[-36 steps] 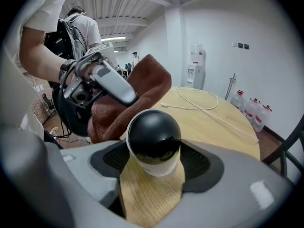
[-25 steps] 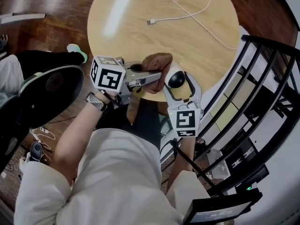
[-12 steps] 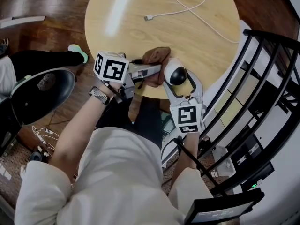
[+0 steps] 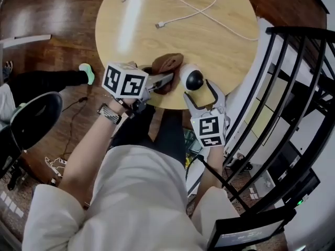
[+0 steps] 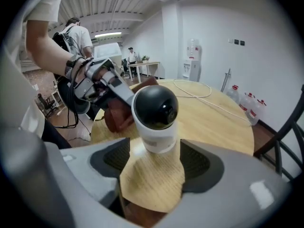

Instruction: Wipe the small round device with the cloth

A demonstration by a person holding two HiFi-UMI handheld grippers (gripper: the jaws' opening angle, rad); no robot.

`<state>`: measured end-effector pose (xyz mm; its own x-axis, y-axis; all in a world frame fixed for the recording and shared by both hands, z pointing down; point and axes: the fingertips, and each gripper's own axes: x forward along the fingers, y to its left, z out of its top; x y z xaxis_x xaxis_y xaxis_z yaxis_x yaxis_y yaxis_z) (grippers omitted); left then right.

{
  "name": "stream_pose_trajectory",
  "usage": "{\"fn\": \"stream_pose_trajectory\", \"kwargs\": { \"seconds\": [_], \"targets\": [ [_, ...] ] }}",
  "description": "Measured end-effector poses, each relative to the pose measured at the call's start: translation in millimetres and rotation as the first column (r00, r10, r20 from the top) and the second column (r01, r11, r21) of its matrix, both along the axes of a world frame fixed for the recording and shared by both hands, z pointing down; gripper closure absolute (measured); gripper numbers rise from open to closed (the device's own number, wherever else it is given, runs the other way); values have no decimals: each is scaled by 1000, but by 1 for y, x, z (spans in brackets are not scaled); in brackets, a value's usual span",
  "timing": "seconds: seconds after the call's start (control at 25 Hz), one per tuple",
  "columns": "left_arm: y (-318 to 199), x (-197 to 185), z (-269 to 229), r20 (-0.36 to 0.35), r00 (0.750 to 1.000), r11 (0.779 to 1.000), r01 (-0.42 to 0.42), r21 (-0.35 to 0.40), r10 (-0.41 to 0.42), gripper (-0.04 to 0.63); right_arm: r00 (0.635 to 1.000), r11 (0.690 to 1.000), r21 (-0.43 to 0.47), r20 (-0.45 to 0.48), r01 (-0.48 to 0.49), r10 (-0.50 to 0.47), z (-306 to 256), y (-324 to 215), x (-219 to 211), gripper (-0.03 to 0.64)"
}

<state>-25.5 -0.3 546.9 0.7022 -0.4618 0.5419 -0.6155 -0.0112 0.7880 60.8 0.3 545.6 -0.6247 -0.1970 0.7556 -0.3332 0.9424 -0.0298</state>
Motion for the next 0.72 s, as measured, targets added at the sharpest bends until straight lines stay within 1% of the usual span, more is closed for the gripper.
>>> {"fn": "stream_pose_trajectory", "kwargs": {
  "seconds": [0.04, 0.08, 0.12, 0.16, 0.2, 0.24, 0.28, 0.32, 0.36, 0.4, 0.44, 0.48, 0.52, 0.56, 0.6, 0.64, 0.72],
  "targets": [
    [-7, 0, -12, 97, 995, 997, -31, 64, 25, 520, 1000, 1000, -6, 10, -27, 27, 1, -4, 10, 287],
    [-18, 2, -26, 228, 972, 985, -83, 148, 48, 520, 998, 998, -14, 23, -54, 54, 2, -10, 21, 287],
    [-31, 7, -42, 382, 922, 956, -163, 244, 60, 521, 996, 997, -20, 33, -79, 79, 4, -15, 33, 287],
    [-45, 14, -60, 532, 845, 906, -265, 330, 53, 521, 994, 995, -24, 38, -102, 103, 5, -20, 45, 287],
    [-57, 25, -76, 658, 753, 844, -370, 387, 29, 520, 991, 992, -25, 40, -124, 125, 5, -23, 57, 287],
    [-68, 37, -89, 755, 656, 785, -464, 411, -7, 520, 988, 989, -25, 42, -146, 147, 4, -26, 66, 287],
    [-78, 48, -96, 830, 556, 736, -542, 405, -46, 520, 984, 985, -23, 45, -172, 173, 3, -30, 75, 287],
    [-87, 60, -99, 888, 452, 698, -611, 374, -80, 520, 978, 979, -19, 46, -202, 203, 3, -34, 81, 287],
    [-95, 70, -97, 931, 349, 665, -671, 327, -105, 520, 971, 972, -14, 44, -233, 234, 4, -38, 86, 287],
    [-100, 81, -93, 960, 253, 633, -726, 270, -120, 520, 964, 965, -8, 42, -263, 263, 4, -40, 90, 287],
    [-102, 91, -87, 978, 167, 598, -773, 211, -128, 520, 957, 958, -3, 41, -287, 287, 4, -40, 93, 287],
    [-102, 99, -80, 987, 92, 565, -811, 153, -135, 520, 951, 952, 0, 45, -307, 306, 3, -39, 94, 287],
    [-101, 105, -75, 989, 30, 536, -838, 104, -145, 520, 946, 947, 2, 52, -322, 321, 2, -38, 94, 287],
    [-100, 109, -70, 987, -18, 514, -855, 68, -161, 518, 941, 943, 3, 62, -333, 333, 0, -38, 93, 287],
    [-99, 111, -66, 983, -52, 499, -866, 44, -177, 518, 937, 939, 4, 73, -343, 342, -1, -37, 92, 287],
    [-96, 113, -61, 979, -75, 489, -872, 27, -188, 520, 933, 936, 1, 82, -352, 350, -1, -35, 92, 287],
    [-89, 115, -54, 973, -105, 479, -878, 6, -206, 520, 925, 930, -9, 95, -368, 367, 3, -28, 94, 287]
  ]
}}
